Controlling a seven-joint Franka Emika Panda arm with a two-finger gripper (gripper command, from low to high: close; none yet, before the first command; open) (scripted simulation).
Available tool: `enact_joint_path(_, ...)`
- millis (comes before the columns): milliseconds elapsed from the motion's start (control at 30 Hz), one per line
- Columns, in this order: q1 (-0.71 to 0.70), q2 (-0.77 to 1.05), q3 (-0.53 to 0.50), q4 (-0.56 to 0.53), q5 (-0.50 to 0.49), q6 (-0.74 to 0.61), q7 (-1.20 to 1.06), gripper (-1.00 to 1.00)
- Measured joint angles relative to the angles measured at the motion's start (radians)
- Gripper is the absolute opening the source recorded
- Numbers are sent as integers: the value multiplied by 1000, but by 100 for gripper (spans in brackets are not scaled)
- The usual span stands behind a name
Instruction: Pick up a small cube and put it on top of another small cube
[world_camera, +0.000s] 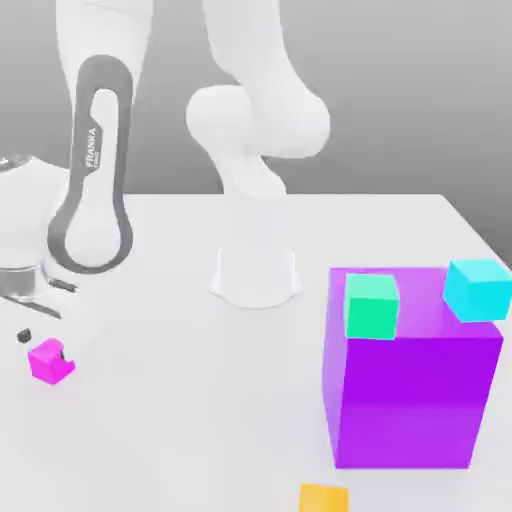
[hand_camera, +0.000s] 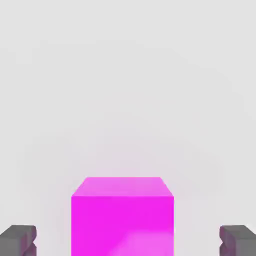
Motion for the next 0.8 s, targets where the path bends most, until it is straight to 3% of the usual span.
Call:
enact_joint_path(233,-4,0,4,0,-2,0,2,-100)
enact_joint_path(467,143,-207,-200,-52,-281,-140,218,-100)
enact_joint_path(800,571,-442,48,169,-271,-495,429,-100)
